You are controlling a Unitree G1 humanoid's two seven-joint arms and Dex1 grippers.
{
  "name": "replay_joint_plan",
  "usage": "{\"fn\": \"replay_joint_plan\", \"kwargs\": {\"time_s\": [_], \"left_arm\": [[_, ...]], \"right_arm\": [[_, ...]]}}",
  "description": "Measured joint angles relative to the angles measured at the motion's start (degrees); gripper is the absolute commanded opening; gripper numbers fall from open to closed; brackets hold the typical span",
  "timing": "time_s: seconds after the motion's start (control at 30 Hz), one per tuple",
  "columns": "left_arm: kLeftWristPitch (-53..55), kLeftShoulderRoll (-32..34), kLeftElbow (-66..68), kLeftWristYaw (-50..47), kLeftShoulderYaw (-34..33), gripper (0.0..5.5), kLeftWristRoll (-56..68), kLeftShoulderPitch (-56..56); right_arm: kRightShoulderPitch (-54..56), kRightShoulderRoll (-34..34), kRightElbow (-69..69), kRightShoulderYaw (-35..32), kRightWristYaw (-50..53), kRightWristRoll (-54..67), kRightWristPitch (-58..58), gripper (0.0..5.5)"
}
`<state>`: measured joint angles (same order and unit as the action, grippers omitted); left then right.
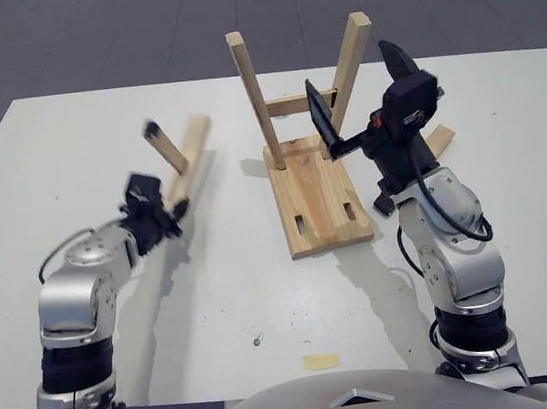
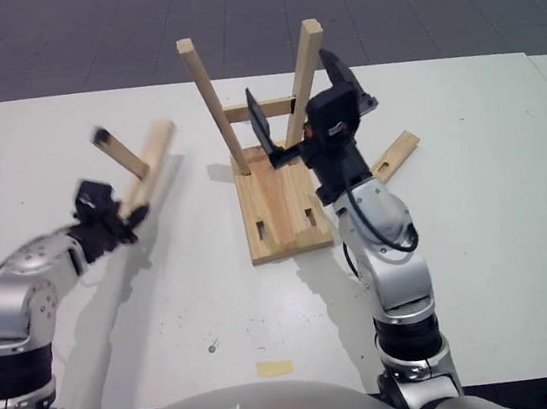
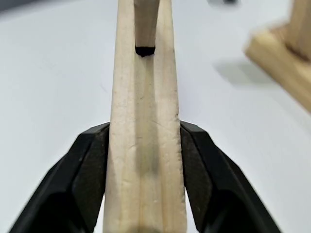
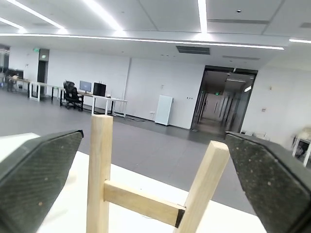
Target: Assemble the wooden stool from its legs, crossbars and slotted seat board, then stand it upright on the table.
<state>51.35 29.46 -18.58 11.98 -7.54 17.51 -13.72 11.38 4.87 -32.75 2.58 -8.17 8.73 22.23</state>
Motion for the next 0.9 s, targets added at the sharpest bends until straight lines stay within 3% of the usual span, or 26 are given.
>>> {"fn": "replay_joint_plan", "kwargs": {"time_s": [0.27, 0.47, 0.6, 0.9], "left_arm": [[-13.7, -3.6, -4.6, -5.1, -0.5, 2.04, -4.0, -10.9], [-21.1, -2.2, -9.1, 7.8, 8.3, 2.04, -3.4, -14.8], [-22.8, -2.9, -12.6, 15.1, 14.8, 2.04, -0.4, -15.0], [-22.8, -4.4, -14.1, 15.7, 18.7, 2.04, -1.9, -11.0]], "right_arm": [[11.3, -0.5, 2.2, -16.8, 1.3, 37.3, 14.1, 5.4], [17.0, 2.9, 5.2, -22.0, 8.2, 65.0, 20.3, 5.4], [18.5, 5.6, 5.9, -21.4, 11.3, 70.4, 21.0, 5.4], [17.9, 7.7, 6.3, -19.9, 13.0, 74.0, 19.5, 3.9]]}}
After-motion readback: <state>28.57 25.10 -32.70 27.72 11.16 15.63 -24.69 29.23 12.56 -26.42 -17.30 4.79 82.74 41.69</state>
